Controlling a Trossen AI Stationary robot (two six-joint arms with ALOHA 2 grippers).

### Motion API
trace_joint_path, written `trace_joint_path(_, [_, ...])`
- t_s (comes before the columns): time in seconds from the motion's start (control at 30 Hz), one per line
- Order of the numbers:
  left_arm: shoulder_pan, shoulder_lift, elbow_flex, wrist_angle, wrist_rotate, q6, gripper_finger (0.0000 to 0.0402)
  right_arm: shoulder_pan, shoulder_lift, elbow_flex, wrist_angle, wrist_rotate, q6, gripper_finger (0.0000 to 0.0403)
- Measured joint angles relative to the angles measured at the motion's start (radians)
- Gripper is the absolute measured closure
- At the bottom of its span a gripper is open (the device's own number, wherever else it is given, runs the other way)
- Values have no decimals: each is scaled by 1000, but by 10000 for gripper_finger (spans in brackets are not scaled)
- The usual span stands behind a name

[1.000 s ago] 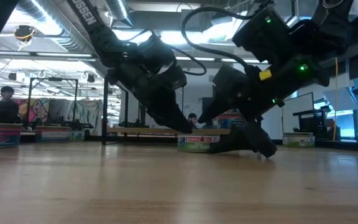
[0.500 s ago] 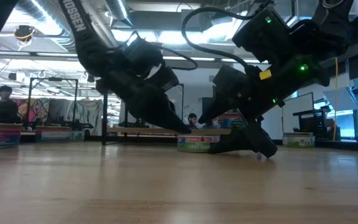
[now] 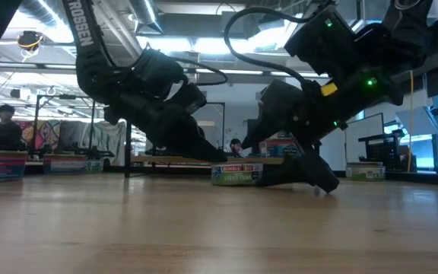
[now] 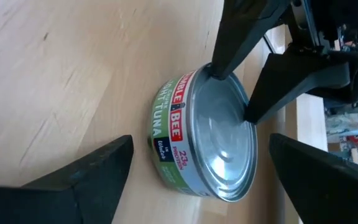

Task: Stack canned seafood by type on shelf
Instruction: Put the green tuna can on the shelf

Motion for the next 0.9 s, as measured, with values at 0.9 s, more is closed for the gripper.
trace_joint_path(0.9, [5, 1, -2, 14, -2, -17, 153, -76, 71, 63, -23, -36, -227, 39])
